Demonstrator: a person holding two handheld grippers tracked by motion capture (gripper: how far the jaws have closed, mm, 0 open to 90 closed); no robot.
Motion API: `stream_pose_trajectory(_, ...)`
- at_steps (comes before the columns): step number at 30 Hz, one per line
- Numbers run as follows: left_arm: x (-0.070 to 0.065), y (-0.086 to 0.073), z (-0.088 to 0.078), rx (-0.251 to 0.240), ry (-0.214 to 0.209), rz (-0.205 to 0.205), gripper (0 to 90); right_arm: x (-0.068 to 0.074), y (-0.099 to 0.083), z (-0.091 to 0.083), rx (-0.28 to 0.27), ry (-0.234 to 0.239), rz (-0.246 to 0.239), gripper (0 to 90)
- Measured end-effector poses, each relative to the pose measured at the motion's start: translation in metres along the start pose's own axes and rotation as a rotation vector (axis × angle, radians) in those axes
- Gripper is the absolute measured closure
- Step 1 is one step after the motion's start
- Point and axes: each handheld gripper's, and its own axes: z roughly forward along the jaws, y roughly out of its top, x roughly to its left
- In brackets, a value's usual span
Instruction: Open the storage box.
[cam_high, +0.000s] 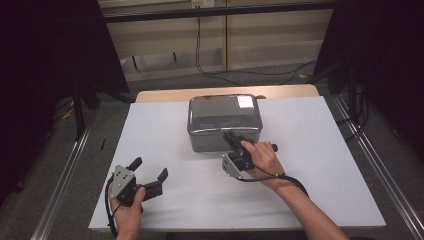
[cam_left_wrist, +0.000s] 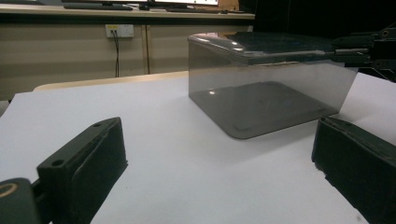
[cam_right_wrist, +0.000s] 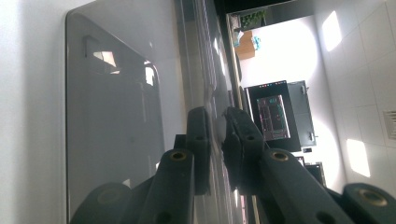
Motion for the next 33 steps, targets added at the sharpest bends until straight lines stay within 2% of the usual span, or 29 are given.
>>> stream_pose_trajectory(5, 0.0, 0.002, 0.004, -0.001, 0.01, -0.007, 2.6, -0.002, 0.0, 0.0, -0.005, 0.0, 0.0, 80.3)
stream_pose_trajectory(9, 0.002, 0.009, 0.011, -0.02, -0.005, -0.024, 3.0, -0.003, 0.0, 0.0, -0.004, -0.002, 0.002, 80.4)
stream_pose_trajectory(13, 0.003, 0.013, 0.016, -0.013, -0.014, -0.014, 3.9, -0.004, 0.0, 0.0, -0.012, -0.005, 0.001, 80.4)
stream_pose_trajectory(17, 0.003, 0.016, 0.025, 0.01, -0.076, -0.017, 5.6, -0.006, 0.001, -0.001, -0.008, -0.009, -0.001, 80.6)
stream_pose_trajectory(19, 0.003, 0.016, 0.026, 0.011, -0.083, -0.014, 5.6, -0.007, 0.001, -0.001, -0.006, -0.011, 0.004, 80.6)
stream_pose_trajectory(20, 0.001, 0.017, 0.029, 0.022, -0.087, 0.006, 5.5, -0.009, 0.001, -0.001, -0.012, -0.016, 0.004, 80.6)
stream_pose_trajectory(24, 0.0, 0.019, 0.034, 0.029, -0.118, 0.008, 4.4, -0.011, 0.001, -0.001, -0.012, -0.016, 0.001, 80.7)
stream_pose_trajectory(29, 0.0, 0.022, 0.04, 0.03, -0.11, 0.016, 3.4, -0.012, 0.001, -0.001, -0.01, -0.02, 0.01, 80.8)
stream_pose_trajectory(33, 0.001, 0.023, 0.045, 0.027, -0.125, 0.014, 2.2, -0.013, 0.001, -0.001, -0.015, -0.025, 0.008, 80.8)
